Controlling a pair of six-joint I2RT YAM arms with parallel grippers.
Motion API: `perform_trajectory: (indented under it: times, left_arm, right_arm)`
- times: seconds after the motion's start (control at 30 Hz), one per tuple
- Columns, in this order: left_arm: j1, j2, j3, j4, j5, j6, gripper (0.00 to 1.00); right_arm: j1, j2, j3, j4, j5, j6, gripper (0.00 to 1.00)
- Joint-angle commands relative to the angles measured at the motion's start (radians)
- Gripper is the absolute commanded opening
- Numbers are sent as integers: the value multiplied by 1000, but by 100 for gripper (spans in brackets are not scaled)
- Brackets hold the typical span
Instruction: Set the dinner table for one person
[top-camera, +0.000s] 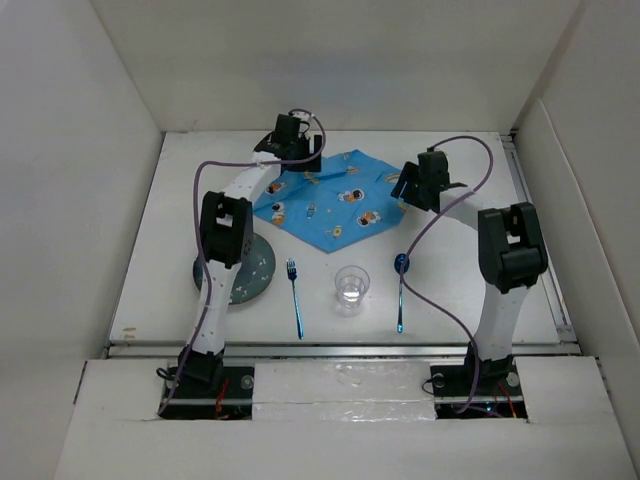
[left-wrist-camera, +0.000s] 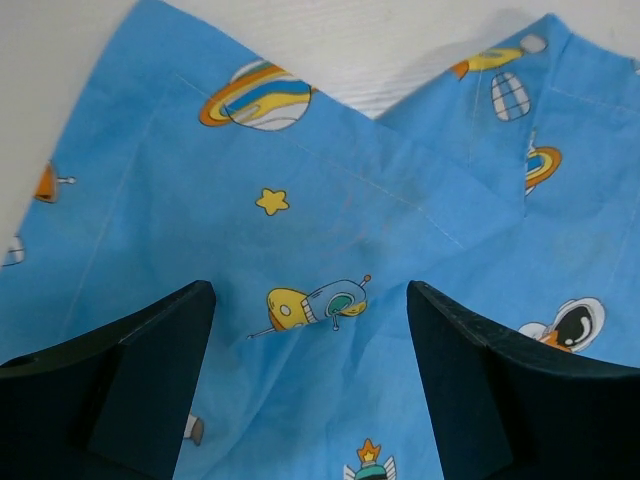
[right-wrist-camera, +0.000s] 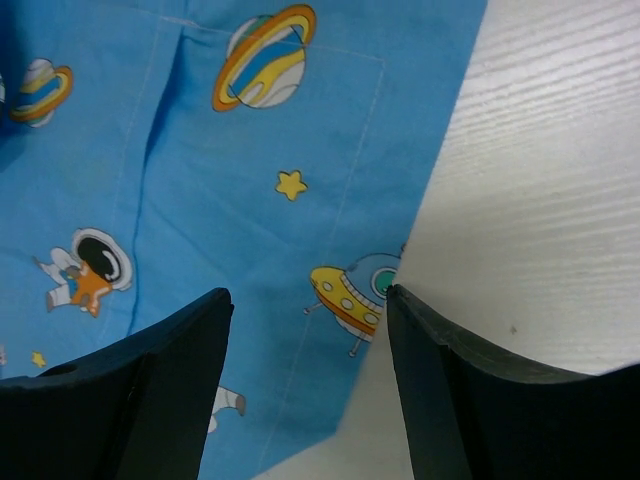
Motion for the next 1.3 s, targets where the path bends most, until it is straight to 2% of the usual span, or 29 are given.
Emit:
perform_trajectory:
  times: [0.0,0.03,0.17,0.3,0.33,0.37,0.4,0.43,0.5,0.53,0.63,0.83,0.9,0.97,1.0,1.1,1.13,1.17,1.27]
  left_arm:
    - [10,27,46,-46,-11,24,75]
    - [10,27,42,-44,-11,25,73]
    - [10,43,42,-53,55,48,71]
    - [10,52,36,-47,64,47,63]
    - [10,58,35,-39,75,41,52]
    - [10,59,35,-35,75,40,52]
    - [10,61,32,-30,78,31,46]
    - [10,60,29,-24,77,27,35]
    - [10,41,5,5,75,19,24]
    - [10,35,-6,20,75,8,14]
    - [23,6,-29,60,84,-15,0]
    - [61,-54,-80,143,147,-65,0]
    - [61,-56,-63,137,145,-58,0]
    - [61,-65,-43,128,164,-52,0]
    - [61,-65,-41,128,164,-49,0]
    - [61,-95,-52,137,172,-39,0]
    - [61,-105,-58,139,172,-38,0]
    - [61,-124,-64,149,175,-38,0]
    - [61,-163,-89,174,210,-50,0]
  right_arm:
    - [-17,28,86,-42,-41,28,69]
    - [-26,36,109,-54,-88,30,69]
    - [-35,48,138,-134,-89,48,67]
    - [-45,15,114,-189,-17,47,67]
    - [-45,14,111,-203,0,44,67]
    - [-45,14,118,-203,0,44,67]
    - [-54,25,135,-221,-20,36,67]
    - [-54,56,158,-276,-37,37,67]
    - [-54,88,245,-339,-41,24,67]
    - [-54,100,264,-373,-72,22,67]
    - [-65,139,314,-404,-147,24,67]
    - [-94,254,488,-532,-222,24,66]
    - [-105,263,491,-527,-236,45,64]
    - [-114,274,508,-533,-271,59,56]
    - [-114,274,508,-533,-271,59,56]
    - [-114,298,549,-563,-279,51,45]
    - [-114,313,563,-580,-285,41,31]
    - [-123,318,574,-588,-288,38,25]
    - [-123,317,562,-530,-331,50,19]
